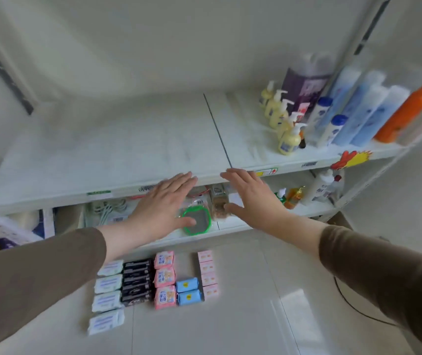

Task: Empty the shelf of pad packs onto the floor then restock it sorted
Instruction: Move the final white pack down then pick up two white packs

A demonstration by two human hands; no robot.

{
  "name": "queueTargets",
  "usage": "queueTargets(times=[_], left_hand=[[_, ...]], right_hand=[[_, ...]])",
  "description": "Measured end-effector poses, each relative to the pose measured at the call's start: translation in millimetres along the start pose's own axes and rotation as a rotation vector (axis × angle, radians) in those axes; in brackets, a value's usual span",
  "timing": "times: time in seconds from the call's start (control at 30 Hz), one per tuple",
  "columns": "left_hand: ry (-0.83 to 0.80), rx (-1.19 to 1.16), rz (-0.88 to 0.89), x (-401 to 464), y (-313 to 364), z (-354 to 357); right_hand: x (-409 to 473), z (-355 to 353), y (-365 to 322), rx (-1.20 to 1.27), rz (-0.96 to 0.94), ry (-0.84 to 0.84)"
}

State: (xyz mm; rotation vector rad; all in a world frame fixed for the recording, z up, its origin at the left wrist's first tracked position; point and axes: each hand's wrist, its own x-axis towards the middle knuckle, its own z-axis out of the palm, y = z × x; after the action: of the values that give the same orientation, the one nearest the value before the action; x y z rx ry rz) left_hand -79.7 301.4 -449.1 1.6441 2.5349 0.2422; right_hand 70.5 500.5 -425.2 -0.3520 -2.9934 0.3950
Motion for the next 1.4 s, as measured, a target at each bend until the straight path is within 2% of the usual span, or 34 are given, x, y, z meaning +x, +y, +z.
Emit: queueTargets(times=[0.33,0.6,0.97,1.17,1.4], left_hand=[[0.219,0.048,0.087,-23.4,31.3,-246.6],[0.384,0.004,0.059,2.0,55.3,-371.6],[0.476,0.004,-0.185,112.8,47.5,-462.6],[0.466,0.025,-0.276,166.5,32.6,-494.9],[0.433,0.062,-0.329,219.7,5.9,-512.3]], right_hand=[[18.4,-213.8,-87.3,-0.126,-0.171,0.315],[57.5,-326.3,-101.7,-0.049,-0.222,0.478],[179.0,-423.5,-50.6,0.0,-0.27,0.43],[261.9,-454.1,-28.4,0.103,-0.181,0.369],[328.6,-477.5,-7.8,0.109,-0.102,0.406]])
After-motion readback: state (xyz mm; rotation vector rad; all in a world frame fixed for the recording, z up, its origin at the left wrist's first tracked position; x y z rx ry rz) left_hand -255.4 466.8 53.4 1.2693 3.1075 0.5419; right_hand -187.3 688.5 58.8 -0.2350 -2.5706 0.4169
